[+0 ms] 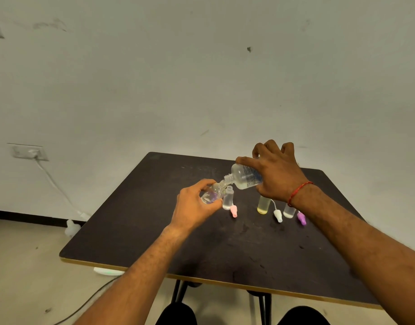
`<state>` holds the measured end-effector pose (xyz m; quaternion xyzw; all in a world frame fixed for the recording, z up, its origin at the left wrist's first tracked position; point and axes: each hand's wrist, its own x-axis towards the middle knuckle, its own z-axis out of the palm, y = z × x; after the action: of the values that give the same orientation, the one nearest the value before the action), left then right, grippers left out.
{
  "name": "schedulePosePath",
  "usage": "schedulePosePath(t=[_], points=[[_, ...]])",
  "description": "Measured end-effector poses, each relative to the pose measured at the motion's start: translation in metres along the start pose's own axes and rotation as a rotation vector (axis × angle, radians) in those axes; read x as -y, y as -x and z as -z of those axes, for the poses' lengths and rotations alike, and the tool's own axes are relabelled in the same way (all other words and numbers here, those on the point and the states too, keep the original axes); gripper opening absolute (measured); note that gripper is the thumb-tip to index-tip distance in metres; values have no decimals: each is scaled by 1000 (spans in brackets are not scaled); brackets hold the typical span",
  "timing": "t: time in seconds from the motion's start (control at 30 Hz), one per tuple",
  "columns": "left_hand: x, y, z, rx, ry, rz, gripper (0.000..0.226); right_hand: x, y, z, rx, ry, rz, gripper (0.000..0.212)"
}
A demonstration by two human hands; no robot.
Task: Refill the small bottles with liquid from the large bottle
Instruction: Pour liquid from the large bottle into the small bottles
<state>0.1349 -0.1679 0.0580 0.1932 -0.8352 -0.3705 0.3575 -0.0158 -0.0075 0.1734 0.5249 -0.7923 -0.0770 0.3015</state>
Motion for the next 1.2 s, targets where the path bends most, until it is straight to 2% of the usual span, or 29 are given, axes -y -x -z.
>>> schedulePosePath(t=[0.87,1.2], points=[[7,-2,-4,21,29,17,47,3,-9,3,-47,58,72,82],[13,-2,-5,21,57,1,42,7,-4,-8,-48,28,12,77]])
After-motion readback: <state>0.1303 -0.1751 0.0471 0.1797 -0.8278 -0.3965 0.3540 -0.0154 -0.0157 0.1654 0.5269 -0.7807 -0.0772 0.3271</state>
